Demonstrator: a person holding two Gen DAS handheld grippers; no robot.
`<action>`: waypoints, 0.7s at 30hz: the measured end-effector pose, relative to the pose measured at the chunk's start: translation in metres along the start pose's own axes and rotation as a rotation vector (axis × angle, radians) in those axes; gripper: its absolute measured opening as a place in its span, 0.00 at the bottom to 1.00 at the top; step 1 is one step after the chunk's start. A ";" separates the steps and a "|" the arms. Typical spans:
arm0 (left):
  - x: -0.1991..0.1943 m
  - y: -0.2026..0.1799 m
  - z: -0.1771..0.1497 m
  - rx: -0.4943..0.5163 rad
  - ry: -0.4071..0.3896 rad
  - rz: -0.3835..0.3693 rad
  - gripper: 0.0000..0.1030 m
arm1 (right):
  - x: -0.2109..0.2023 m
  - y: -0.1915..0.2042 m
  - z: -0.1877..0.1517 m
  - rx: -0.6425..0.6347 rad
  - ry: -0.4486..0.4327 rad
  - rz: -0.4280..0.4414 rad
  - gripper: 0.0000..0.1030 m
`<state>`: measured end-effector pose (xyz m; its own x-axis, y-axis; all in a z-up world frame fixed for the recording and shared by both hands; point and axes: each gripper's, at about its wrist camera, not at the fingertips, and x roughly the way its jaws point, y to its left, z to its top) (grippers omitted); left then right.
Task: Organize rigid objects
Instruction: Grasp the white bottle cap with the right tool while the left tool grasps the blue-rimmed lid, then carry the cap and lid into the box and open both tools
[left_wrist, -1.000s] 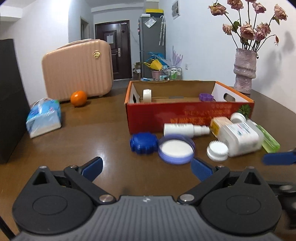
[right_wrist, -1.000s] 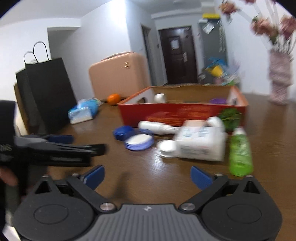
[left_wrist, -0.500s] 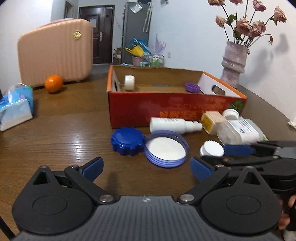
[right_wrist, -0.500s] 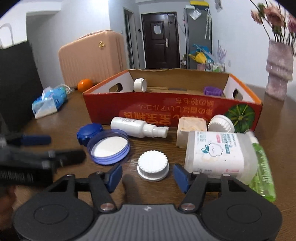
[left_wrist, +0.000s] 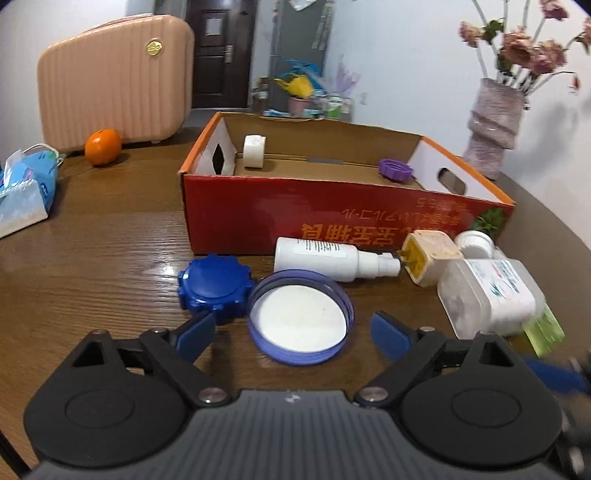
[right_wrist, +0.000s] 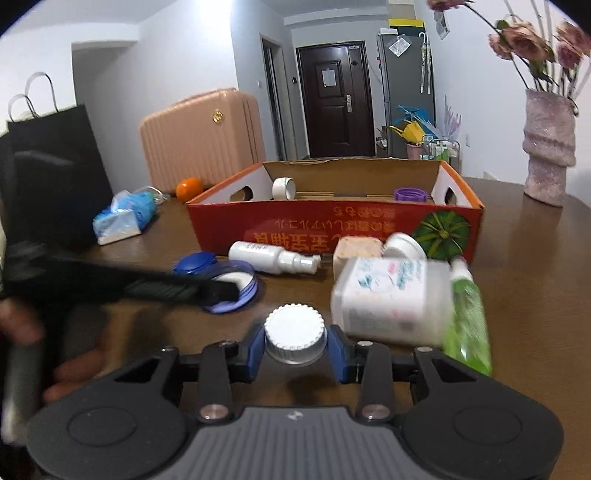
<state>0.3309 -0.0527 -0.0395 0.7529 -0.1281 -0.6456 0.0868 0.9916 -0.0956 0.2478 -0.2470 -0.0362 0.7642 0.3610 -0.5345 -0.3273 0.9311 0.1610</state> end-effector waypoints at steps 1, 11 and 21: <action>0.003 -0.003 0.000 -0.010 0.002 0.008 0.86 | -0.004 -0.004 -0.005 0.012 0.004 -0.002 0.35; -0.008 -0.021 -0.004 -0.028 -0.018 0.096 0.65 | -0.028 -0.024 -0.022 0.066 -0.011 -0.006 0.35; -0.111 0.012 -0.056 -0.051 -0.067 0.115 0.65 | -0.039 0.000 -0.029 0.049 -0.004 0.053 0.35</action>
<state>0.2118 -0.0273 -0.0115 0.7978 -0.0106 -0.6028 -0.0343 0.9974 -0.0630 0.2018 -0.2627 -0.0390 0.7485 0.4102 -0.5210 -0.3399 0.9120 0.2297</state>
